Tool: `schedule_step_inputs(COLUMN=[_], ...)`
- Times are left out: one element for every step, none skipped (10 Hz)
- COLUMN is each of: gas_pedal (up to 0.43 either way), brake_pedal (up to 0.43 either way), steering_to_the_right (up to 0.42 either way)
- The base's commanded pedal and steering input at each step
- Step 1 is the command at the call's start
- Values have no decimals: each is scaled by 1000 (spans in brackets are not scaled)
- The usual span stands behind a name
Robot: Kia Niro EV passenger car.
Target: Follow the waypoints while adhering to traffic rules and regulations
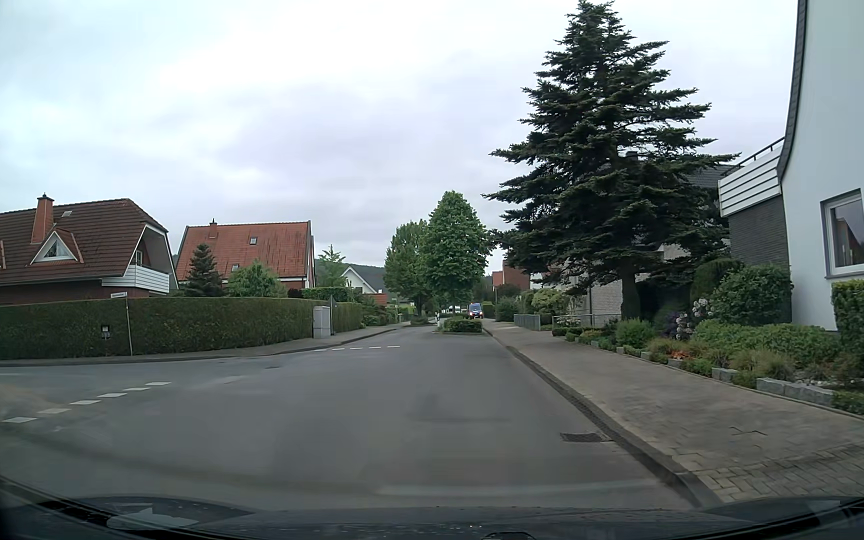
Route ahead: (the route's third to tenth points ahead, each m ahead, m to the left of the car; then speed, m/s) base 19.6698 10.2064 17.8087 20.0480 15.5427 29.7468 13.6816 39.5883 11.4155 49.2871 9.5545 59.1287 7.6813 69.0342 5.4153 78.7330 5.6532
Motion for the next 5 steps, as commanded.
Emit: schedule_step_inputs(gas_pedal=[0, 0, 0, 0, 0], brake_pedal=[0, 0, 0, 0, 0], steering_to_the_right=[-6, -6, -6, -6, -6])
